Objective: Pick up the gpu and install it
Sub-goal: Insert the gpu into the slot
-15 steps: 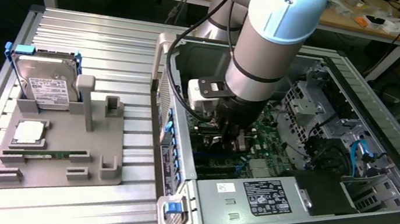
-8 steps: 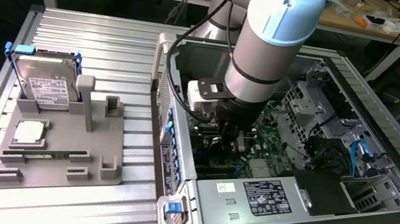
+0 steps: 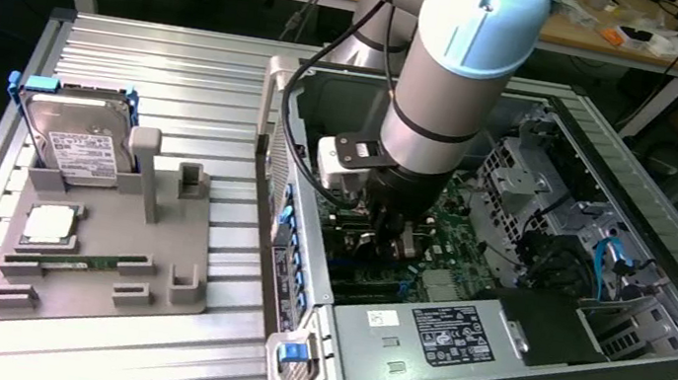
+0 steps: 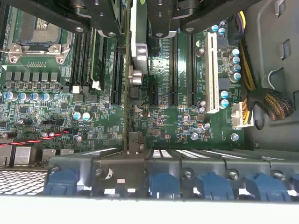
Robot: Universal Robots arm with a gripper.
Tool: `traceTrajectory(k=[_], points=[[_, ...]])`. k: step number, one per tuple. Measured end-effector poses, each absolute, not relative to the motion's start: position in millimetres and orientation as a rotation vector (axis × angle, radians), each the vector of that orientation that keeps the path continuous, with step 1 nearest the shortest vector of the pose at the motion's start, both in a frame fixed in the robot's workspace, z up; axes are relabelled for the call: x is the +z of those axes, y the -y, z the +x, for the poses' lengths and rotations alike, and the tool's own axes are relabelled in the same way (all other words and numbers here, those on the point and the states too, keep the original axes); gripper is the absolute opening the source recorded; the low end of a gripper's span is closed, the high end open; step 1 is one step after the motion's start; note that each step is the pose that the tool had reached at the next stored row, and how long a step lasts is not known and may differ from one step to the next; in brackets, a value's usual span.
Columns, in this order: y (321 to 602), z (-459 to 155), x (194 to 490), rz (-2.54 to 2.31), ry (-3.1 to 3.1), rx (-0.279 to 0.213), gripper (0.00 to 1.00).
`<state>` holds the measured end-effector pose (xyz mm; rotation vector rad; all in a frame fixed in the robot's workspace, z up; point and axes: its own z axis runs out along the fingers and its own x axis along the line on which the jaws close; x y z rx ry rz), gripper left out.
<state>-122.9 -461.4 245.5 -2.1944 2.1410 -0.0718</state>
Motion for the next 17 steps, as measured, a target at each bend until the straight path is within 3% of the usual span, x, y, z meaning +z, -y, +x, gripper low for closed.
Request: traceTrajectory(k=[17], points=[[461.0,-122.9,249.1,-2.194,-2.140,-0.071,0.27]])
